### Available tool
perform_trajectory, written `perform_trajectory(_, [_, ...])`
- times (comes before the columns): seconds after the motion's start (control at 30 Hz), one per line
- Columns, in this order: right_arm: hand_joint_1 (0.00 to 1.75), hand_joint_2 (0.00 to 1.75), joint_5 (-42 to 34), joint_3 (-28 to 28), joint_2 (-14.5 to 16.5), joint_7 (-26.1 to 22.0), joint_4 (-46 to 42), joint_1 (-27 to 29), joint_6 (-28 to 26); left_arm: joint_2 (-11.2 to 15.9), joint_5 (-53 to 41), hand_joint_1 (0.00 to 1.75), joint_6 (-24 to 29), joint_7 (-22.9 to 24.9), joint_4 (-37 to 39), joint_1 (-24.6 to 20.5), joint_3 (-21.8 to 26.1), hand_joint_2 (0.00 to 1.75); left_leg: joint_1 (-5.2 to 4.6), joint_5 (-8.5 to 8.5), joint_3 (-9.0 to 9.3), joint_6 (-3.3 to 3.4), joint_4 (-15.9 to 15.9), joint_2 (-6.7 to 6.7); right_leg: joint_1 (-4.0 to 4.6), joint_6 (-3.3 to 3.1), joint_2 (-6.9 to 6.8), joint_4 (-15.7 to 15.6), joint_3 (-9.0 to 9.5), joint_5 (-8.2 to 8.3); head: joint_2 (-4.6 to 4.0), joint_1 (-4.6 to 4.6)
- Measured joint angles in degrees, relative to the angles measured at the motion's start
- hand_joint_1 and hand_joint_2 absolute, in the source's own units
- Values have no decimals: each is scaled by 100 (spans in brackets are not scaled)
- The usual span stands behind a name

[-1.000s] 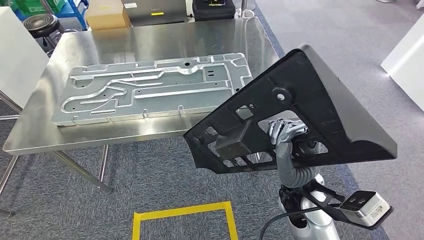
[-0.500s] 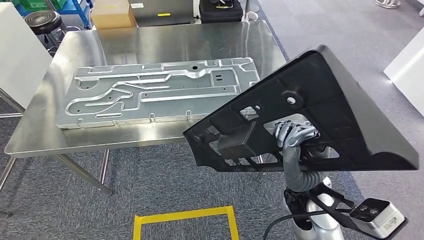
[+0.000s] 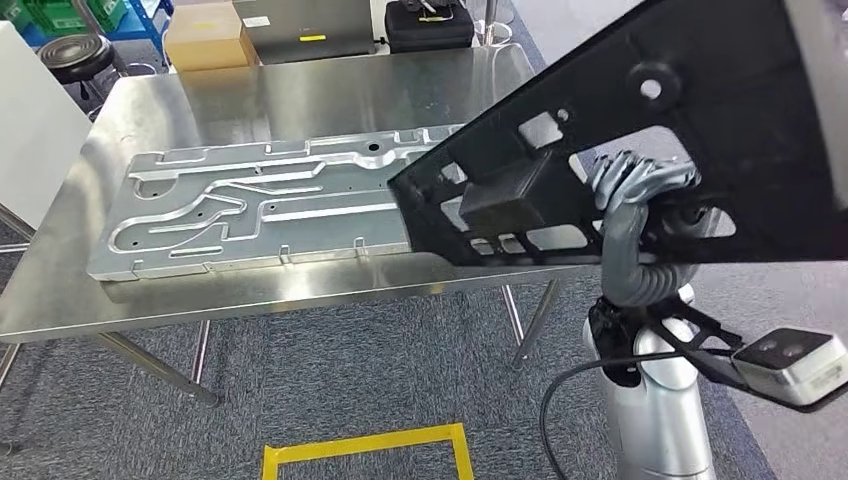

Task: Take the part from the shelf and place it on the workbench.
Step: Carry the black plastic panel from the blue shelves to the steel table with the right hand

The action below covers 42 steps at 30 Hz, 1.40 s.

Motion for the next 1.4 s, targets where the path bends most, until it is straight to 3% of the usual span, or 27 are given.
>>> perform_trajectory(0.07, [175, 175, -6, -27, -42, 28, 174, -197, -48, 2, -6, 0, -9, 4, 0, -35, -26, 175, -29, 114, 164, 61, -413, 6, 15, 55, 0, -3, 28, -48, 0, 1])
perform_trajectory(0.2, [175, 175, 14, -50, -104, 11, 379, -330, -133, 2, -7, 0, -15, -2, 0, -60, -45, 175, -4, 61, 237, 181, -518, -8, 14, 170, -16, 80, 7, -149, 0, 1])
perform_trajectory(0.23, [175, 175, 27, -54, -118, 0, 418, -351, -162, 3, -6, 0, -16, -4, 0, -68, -50, 175, 11, 53, 273, 214, -548, -9, 10, 195, -17, 299, -102, -249, 0, 1])
perform_trajectory(0.3, [175, 175, 57, -67, -139, -14, 513, -372, -223, 4, -4, 0, -17, -8, 0, -83, -59, 175, 9, 10, 321, 259, -561, -8, -8, 227, -18, 1050, -546, -517, 0, 1])
perform_trajectory(0.33, [175, 175, 71, -73, -147, -17, 567, -372, -248, 4, -3, 0, -17, -9, 0, -86, -63, 175, 7, -18, 348, 269, -560, -10, -16, 241, -18, 1419, -801, -600, 0, 1])
perform_trajectory(0.37, [175, 175, 84, -78, -159, -16, 618, -368, -263, 4, -2, 0, -17, -9, 0, -85, -67, 175, 5, -52, 386, 271, -558, -15, -24, 252, -19, 1627, -987, -577, 0, 1])
perform_trajectory(0.4, [175, 175, 98, -80, -172, -14, 660, -368, -278, 4, 1, 0, -17, -10, 0, -81, -69, 175, 5, -91, 435, 267, -557, -21, -29, 256, -20, 1621, -1068, -431, 0, 1])
perform_trajectory(0.43, [175, 175, 131, -83, -183, -8, 699, -378, -311, 4, 4, 0, -18, -11, 0, -76, -72, 175, 6, -137, 499, 258, -555, -28, -32, 253, -20, 1376, -1026, -172, 0, 1])
perform_trajectory(0.5, [175, 175, 264, -95, -206, 43, 828, -458, -469, 3, 12, 0, -25, -22, 0, -78, -77, 175, -6, -239, 615, 215, -545, -39, -24, 222, -21, 596, -768, 358, 0, 1])
perform_trajectory(0.53, [175, 175, 364, -111, -228, 85, 938, -536, -589, 4, 14, 0, -33, -30, 0, -88, -80, 175, -15, -285, 644, 184, -536, -40, -13, 193, -18, 292, -656, 485, 0, 1])
perform_trajectory(0.57, [175, 175, 479, -131, -256, 132, 1083, -631, -719, 6, 14, 0, -40, -42, 0, -99, -84, 175, -22, -317, 652, 154, -533, -38, 2, 165, -14, 128, -600, 515, 0, 1])
perform_trajectory(0.67, [175, 175, 917, -175, -372, 247, 1613, -985, -1115, 15, 13, 0, -69, -74, 0, -127, -104, 175, -25, -376, 668, 72, -553, -23, 1, 74, 5, 44, -557, 438, 0, 1])
perform_trajectory(0.73, [175, 175, 1340, -177, -448, 347, 2036, -1325, -1421, 21, 12, 0, -96, -93, 0, -144, -135, 175, -22, -516, 564, 23, -293, -11, -32, 9, 7, -2, -489, 410, 0, -1])
perform_trajectory(0.77, [175, 175, 1591, -169, -472, 425, 2261, -1514, -1591, 23, 11, 0, -106, -101, 0, -152, -151, 175, -11, -648, 394, 4, 29, -8, -36, -17, 4, -16, -453, 390, 0, -1])
perform_trajectory(0.83, [175, 175, 2059, -127, -505, 594, 2707, -1873, -1892, 22, 11, 0, -111, -111, 0, -157, -171, 175, 1, -908, -114, -28, 865, -7, -26, -48, 4, -18, -398, 335, 0, -1])
perform_trajectory(0.87, [175, 175, 2220, -96, -518, 663, 2897, -2012, -1984, 22, 11, 0, -111, -111, 0, -153, -177, 175, 5, -928, -326, -37, 1143, -7, -20, -51, 5, -15, -363, 305, 0, -1])
perform_trajectory(0.9, [175, 175, 2322, -64, -528, 707, 3059, -2123, -2040, 22, 11, 0, -111, -111, 0, -148, -180, 175, 6, -821, -438, -38, 1203, -7, -15, -49, 7, -12, -318, 270, 0, -1])
perform_trajectory(0.93, [175, 175, 2416, -27, -535, 752, 3197, -2215, -2086, 22, 11, 0, -111, -111, 0, -145, -183, 175, 6, -583, -428, -26, 1008, -7, -12, -42, 8, -9, -259, 230, 0, -1])
perform_trajectory(1.0, [175, 175, 2823, 82, -543, 963, 3454, -2411, -2256, 25, 13, 0, -111, -111, 0, -140, -186, 175, -7, 9, -195, 36, 223, -7, -3, -19, 8, -6, -137, 138, 0, -1])
perform_trajectory(1.03, [175, 175, 3187, 171, -547, 1141, 3611, -2545, -2378, 27, 14, 0, -112, -111, 0, -138, -186, 175, -22, 205, -80, 75, -118, -8, 10, 0, 18, 2, -107, 105, 0, -1])
perform_trajectory(1.07, [175, 175, 3664, 294, -549, 1381, 3804, -2706, -2482, 29, 15, 0, -113, -112, 0, -141, -187, 175, -39, 276, -13, 107, -332, -8, 13, 23, 27, 9, -108, 86, 0, -1])
perform_trajectory(1.13, [175, 175, 4780, 619, -513, 1993, 4290, -3105, -2522, 31, 14, 0, -114, -104, 0, -156, -202, 175, -63, 238, 13, 141, -456, -9, 22, 74, 48, 9, -152, 84, 0, 0])
perform_trajectory(1.23, [175, 175, 6089, 1200, -317, 2805, 5135, -3737, -2400, 17, 11, 0, -109, -69, 0, -223, -264, 175, -7, 236, 82, 189, -573, 2, 15, 144, 33, 146, -230, -25, 0, 1])
perform_trajectory(1.27, [175, 175, 6311, 1360, -234, 2931, 5381, -3909, -2377, 11, 11, 0, -107, -62, 0, -254, -284, 175, 11, 237, 112, 208, -604, 1, 9, 166, 21, 382, -344, -139, 0, 1])
perform_trajectory(1.33, [175, 175, 6678, 1634, -29, 3139, 5899, -4236, -2145, 1, 5, 0, -112, -40, 1, -294, -313, 175, 7, 214, 144, 230, -611, -10, -6, 200, 3, 1118, -743, -405, 0, 1])
perform_trajectory(1.4, [175, 175, 7152, 1992, 248, 3431, 6551, -4514, -1666, -14, -12, 0, -121, -8, 2, -317, -347, 175, 8, 179, 191, 233, -608, -18, -20, 215, 0, 1583, -1070, -427, 0, 1])
